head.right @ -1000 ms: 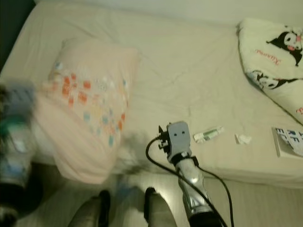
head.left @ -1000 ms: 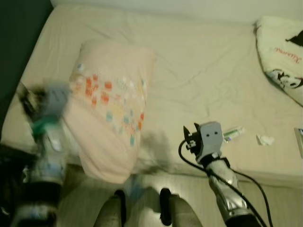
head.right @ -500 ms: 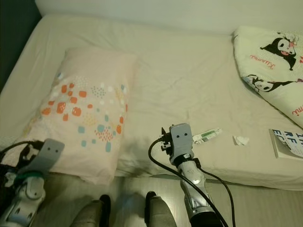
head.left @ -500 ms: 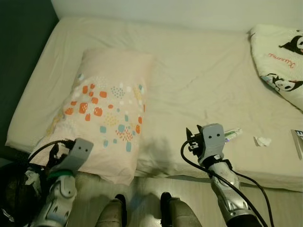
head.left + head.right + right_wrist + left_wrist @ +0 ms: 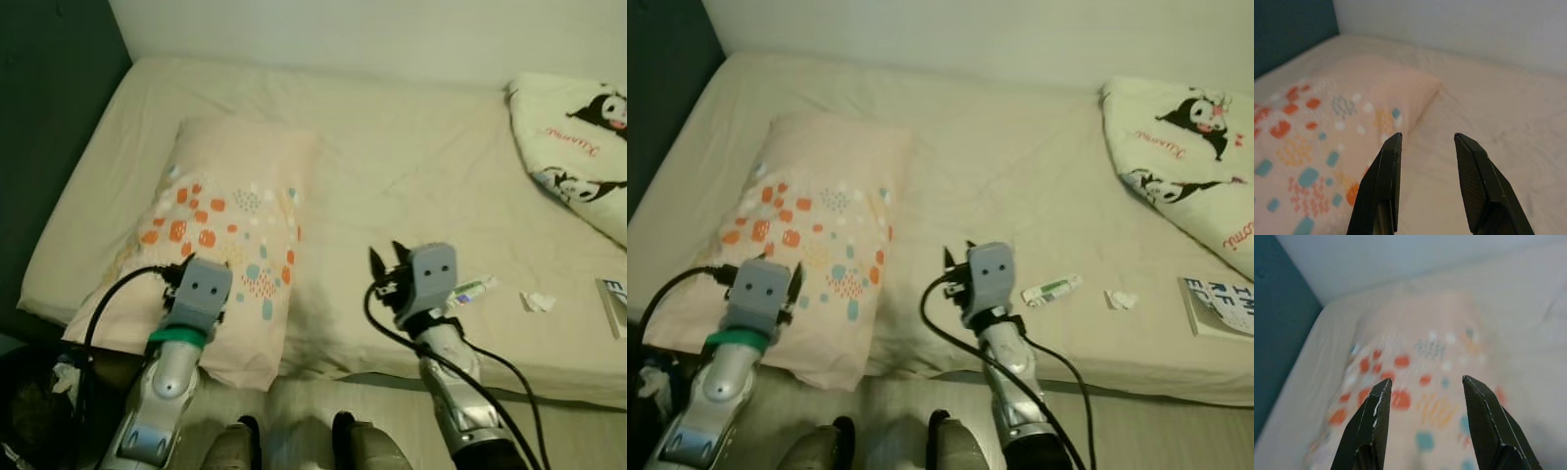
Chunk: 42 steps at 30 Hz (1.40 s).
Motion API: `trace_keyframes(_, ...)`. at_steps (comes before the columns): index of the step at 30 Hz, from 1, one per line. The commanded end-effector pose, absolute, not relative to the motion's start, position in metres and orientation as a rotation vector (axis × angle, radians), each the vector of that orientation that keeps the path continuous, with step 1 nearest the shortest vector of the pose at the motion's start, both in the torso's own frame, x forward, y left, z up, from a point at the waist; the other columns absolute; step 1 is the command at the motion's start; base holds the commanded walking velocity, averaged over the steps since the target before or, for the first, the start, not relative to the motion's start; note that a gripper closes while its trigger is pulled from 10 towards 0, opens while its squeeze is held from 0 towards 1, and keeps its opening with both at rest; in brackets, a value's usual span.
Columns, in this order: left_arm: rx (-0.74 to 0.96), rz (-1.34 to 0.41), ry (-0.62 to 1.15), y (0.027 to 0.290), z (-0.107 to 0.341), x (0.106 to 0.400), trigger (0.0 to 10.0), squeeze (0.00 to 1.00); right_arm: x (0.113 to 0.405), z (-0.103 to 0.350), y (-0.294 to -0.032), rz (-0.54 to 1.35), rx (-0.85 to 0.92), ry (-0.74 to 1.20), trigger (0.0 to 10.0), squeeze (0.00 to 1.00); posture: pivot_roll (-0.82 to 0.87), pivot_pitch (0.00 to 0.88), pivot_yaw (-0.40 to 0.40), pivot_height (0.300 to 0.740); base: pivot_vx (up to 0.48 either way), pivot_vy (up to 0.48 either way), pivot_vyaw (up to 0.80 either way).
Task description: Clean up the room
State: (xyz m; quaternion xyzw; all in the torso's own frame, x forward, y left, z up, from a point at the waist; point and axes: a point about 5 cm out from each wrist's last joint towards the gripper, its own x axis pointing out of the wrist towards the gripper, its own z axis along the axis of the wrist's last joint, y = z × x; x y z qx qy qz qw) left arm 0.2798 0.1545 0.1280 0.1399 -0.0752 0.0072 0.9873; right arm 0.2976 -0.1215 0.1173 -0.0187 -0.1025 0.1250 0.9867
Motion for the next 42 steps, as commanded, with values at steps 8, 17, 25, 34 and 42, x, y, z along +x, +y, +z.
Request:
trace_keyframes(8,0.176,-0.078,-0.202,0.143,0.15,0.295,10.0,0.0,0.295,0.12,-0.128,0.219,-0.017,-0.227,10.0,0.0,-0.07,0.085,0.038,0.74,0.0,0.0,0.0)
trace_keyframes(17,0.113,-0.175,-0.249,0.13,0.175,0.307,10.0,0.0,0.301,0.134,-0.132,0.185,-0.004,-0.268,10.0,0.0,-0.08,0.069,0.051,0.74,0.0,0.0,0.0)
trace_keyframes(25,0.109,-0.221,-0.241,0.125,0.18,0.311,10.0,0.0,0.303,0.133,-0.134,0.168,-0.004,-0.262,10.0,0.0,-0.08,0.06,0.058,0.74,0.0,0.0,0.0)
trace_keyframes(34,0.1,-0.236,-0.232,0.123,0.18,0.312,10.0,0.0,0.305,0.134,-0.136,0.161,-0.006,-0.262,10.0,0.0,-0.08,0.059,0.061,0.74,0.0,0.039,0.0)
trace_keyframes(42,0.103,-0.235,-0.232,0.124,0.182,0.312,10.0,0.0,0.304,0.132,-0.136,0.157,-0.008,-0.257,10.0,0.0,-0.08,0.062,0.064,0.74,0.0,0.353,0.0)
